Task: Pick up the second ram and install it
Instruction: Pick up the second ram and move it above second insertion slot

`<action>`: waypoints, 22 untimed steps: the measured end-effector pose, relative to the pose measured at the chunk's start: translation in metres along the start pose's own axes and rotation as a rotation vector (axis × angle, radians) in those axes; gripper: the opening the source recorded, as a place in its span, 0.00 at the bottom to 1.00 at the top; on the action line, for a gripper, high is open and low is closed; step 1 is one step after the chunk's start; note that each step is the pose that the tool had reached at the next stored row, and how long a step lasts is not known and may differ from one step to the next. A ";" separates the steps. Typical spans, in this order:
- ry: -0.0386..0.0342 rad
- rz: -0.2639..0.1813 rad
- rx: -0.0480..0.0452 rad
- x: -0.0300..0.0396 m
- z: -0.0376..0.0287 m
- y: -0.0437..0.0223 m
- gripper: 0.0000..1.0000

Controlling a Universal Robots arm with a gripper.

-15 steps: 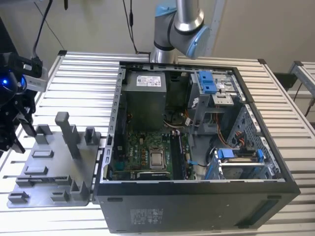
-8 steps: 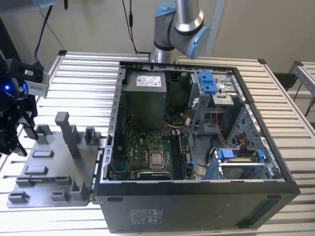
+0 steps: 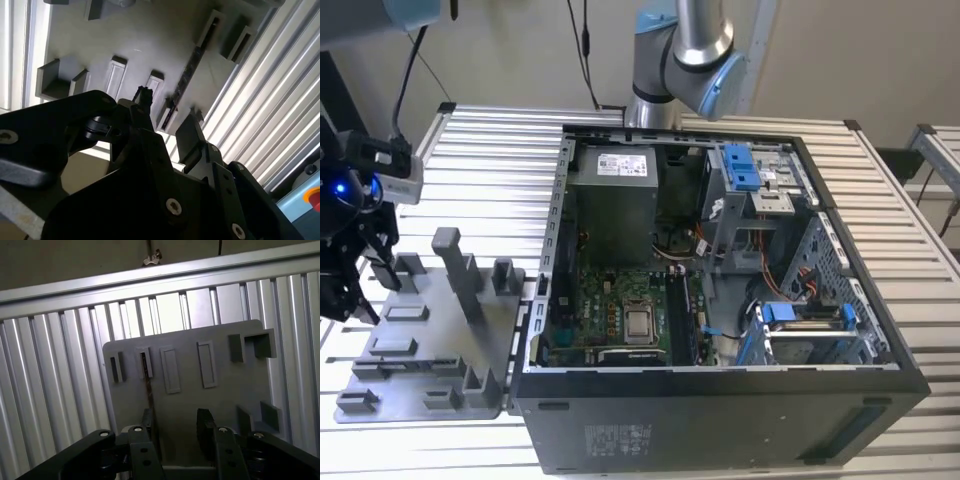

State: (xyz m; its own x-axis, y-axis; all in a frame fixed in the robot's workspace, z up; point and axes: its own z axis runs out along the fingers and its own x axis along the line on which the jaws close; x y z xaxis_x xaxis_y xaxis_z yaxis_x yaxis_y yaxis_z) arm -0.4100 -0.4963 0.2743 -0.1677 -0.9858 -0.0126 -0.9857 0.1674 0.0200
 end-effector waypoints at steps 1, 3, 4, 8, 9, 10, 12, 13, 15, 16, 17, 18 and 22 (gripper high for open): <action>0.0000 -0.002 0.0001 0.0002 0.0013 -0.0001 0.48; 0.0006 -0.008 0.0000 0.0009 0.0038 -0.0002 0.48; 0.0009 -0.012 0.0000 0.0012 0.0050 -0.0003 0.48; 0.0020 -0.028 -0.0001 0.0034 0.0086 -0.0008 0.48; 0.0020 -0.032 -0.0001 0.0042 0.0094 -0.0009 0.48; 0.0020 -0.036 0.0000 0.0052 0.0101 -0.0011 0.48; 0.0023 -0.043 -0.0002 0.0080 0.0110 -0.0016 0.48; 0.0024 -0.047 -0.0003 0.0095 0.0116 -0.0018 0.48; 0.0025 -0.051 -0.0003 0.0134 0.0133 -0.0026 0.48; 0.0025 -0.053 -0.0004 0.0145 0.0144 -0.0028 0.48; 0.0024 -0.055 -0.0002 0.0151 0.0158 -0.0030 0.48; 0.0024 -0.057 -0.0002 0.0156 0.0172 -0.0034 0.48; 0.0028 -0.068 -0.0005 0.0162 0.0224 -0.0046 0.48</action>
State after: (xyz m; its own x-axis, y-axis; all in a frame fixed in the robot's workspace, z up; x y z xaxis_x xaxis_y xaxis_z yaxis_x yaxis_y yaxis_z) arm -0.4086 -0.5127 0.2516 -0.1008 -0.9948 -0.0111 -0.9947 0.1005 0.0197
